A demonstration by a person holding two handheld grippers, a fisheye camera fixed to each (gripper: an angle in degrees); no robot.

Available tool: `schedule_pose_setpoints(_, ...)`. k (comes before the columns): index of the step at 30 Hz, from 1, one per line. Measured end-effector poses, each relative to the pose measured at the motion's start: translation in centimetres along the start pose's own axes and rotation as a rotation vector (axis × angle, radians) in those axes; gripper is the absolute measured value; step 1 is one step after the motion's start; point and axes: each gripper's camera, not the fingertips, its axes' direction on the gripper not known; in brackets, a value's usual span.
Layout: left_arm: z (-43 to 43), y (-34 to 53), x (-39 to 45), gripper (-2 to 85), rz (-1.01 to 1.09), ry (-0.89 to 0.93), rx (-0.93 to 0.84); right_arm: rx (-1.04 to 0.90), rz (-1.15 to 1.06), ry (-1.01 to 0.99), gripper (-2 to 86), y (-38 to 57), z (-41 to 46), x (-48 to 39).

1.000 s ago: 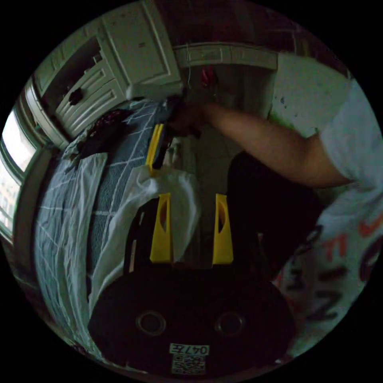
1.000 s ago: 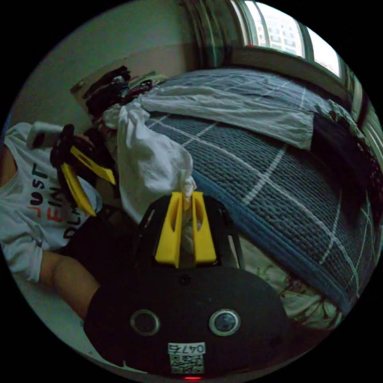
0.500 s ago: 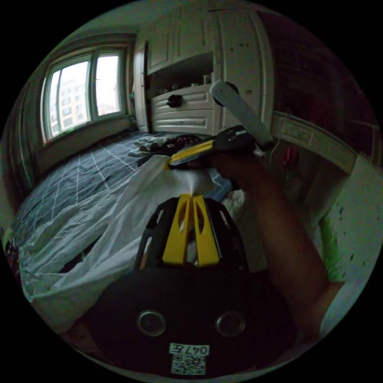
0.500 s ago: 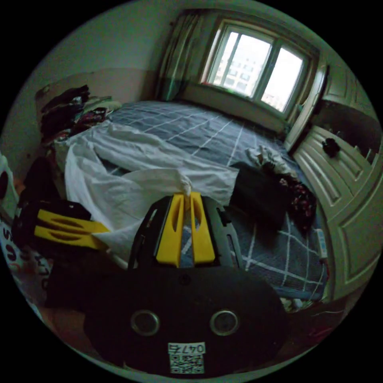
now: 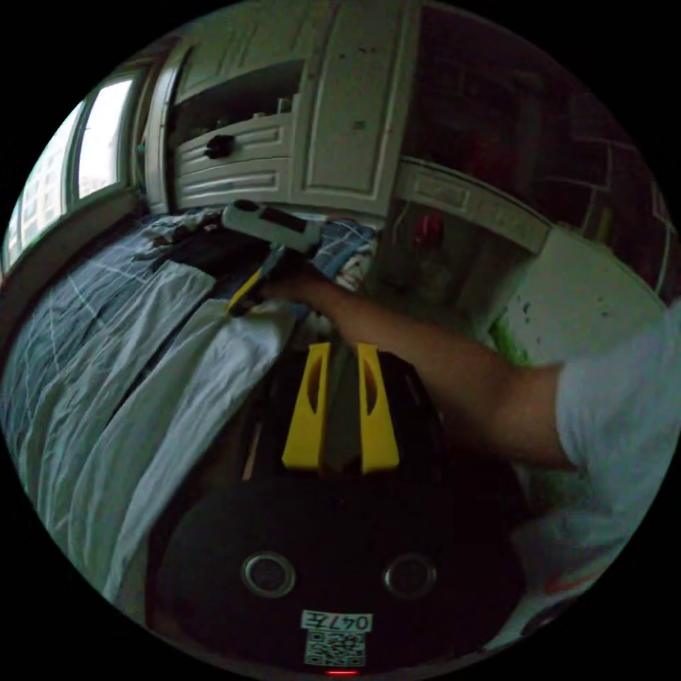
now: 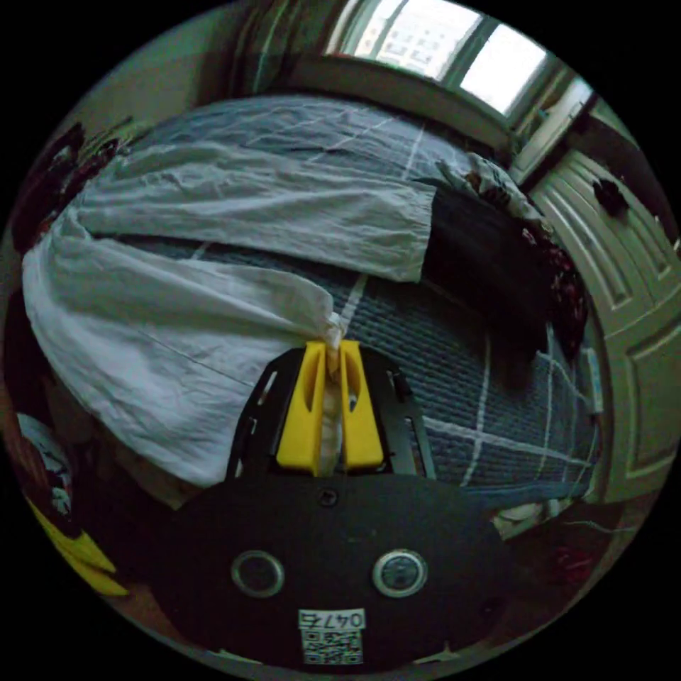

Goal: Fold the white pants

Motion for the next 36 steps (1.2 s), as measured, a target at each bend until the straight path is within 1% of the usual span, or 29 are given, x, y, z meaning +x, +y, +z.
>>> schedule_pose_setpoints(1,-2.0,2.1,0.3,6.5,0.022,-0.002,-0.017,0.018,0.040,-0.014,2.9,0.5,-0.3,0.2)
schedule_pose_setpoints(3,-5.6,5.6,-0.5,6.8,-0.013,-0.046,-0.023,0.035,0.088,0.011,4.4,1.5,-0.9,0.5)
schedule_pose_setpoints(5,-11.7,10.5,-3.3,7.5,-0.172,-0.142,-0.018,0.071,0.124,0.029,5.4,3.0,-2.0,0.6)
schedule_pose_setpoints(6,-13.4,11.8,-4.2,7.8,-0.222,-0.170,-0.015,0.111,0.155,0.022,5.8,4.1,-2.9,0.5)
schedule_pose_setpoints(8,-20.0,16.9,-7.1,9.3,-0.394,-0.338,-0.047,0.178,0.198,0.006,6.4,6.0,-4.3,0.2)
schedule_pose_setpoints(9,-21.6,18.1,-7.5,9.7,-0.417,-0.392,-0.069,0.228,0.212,-0.007,7.1,7.0,-5.2,-0.3)
schedule_pose_setpoints(11,-27.1,22.1,-8.2,10.7,-0.412,-0.616,-0.173,0.282,0.170,-0.064,8.4,8.1,-6.2,-1.9)
schedule_pose_setpoints(13,-30.2,24.7,-8.4,11.9,-0.372,-0.692,-0.272,0.223,0.047,-0.104,11.3,9.1,-6.2,-5.2)
schedule_pose_setpoints(15,-32.6,27.0,-8.6,13.4,-0.310,-0.703,-0.306,0.173,-0.016,-0.108,13.0,9.8,-5.7,-7.7)
schedule_pose_setpoints(17,-34.9,29.9,-8.8,15.6,-0.171,-0.644,-0.233,0.160,-0.055,-0.142,14.0,10.5,-5.1,-9.8)
schedule_pose_setpoints(18,-35.3,30.5,-9.0,15.8,-0.148,-0.636,-0.220,0.153,-0.071,-0.163,14.1,10.7,-4.7,-10.9)
schedule_pose_setpoints(20,-35.7,32.8,-10.5,16.3,-0.093,-0.615,-0.262,0.123,-0.101,-0.172,14.2,10.7,-4.0,-12.4)
schedule_pose_setpoints(22,-35.3,34.3,-11.7,15.9,-0.081,-0.579,-0.322,0.097,-0.137,-0.107,13.6,10.5,-3.5,-14.3)
schedule_pose_setpoints(24,-34.9,35.6,-12.6,14.1,-0.077,-0.552,-0.341,0.092,-0.156,-0.063,13.3,10.3,-3.3,-15.5)
schedule_pose_setpoints(26,-34.8,37.1,-13.4,8.4,-0.096,-0.540,-0.349,0.082,-0.170,-0.029,12.8,9.9,-3.1,-16.6)
schedule_pose_setpoints(29,-35.4,38.3,-13.5,3.3,-0.106,-0.546,-0.341,0.053,-0.213,0.034,11.3,9.1,-2.1,-18.6)
schedule_pose_setpoints(31,-36.0,38.9,-13.1,1.7,-0.083,-0.564,-0.347,0.032,-0.263,0.084,5.9,8.6,-1.2,-20.4)
schedule_pose_setpoints(32,-36.5,39.1,-13.0,1.1,-0.081,-0.574,-0.344,0.042,-0.266,0.101,4.6,8.5,-1.2,-20.8)
schedule_pose_setpoints(33,-36.9,39.2,-13.0,0.9,-0.081,-0.580,-0.339,0.079,-0.272,0.178,2.0,8.5,-1.3,-21.6)
schedule_pose_setpoints(34,-37.6,39.2,-13.2,0.5,-0.084,-0.594,-0.321,0.150,-0.281,0.223,1.1,8.3,-1.8,-22.2)
schedule_pose_setpoints(36,-39.0,38.6,-14.1,0.2,-0.097,-0.633,-0.289,0.195,-0.266,0.236,0.3,6.9,-2.5,-22.5)
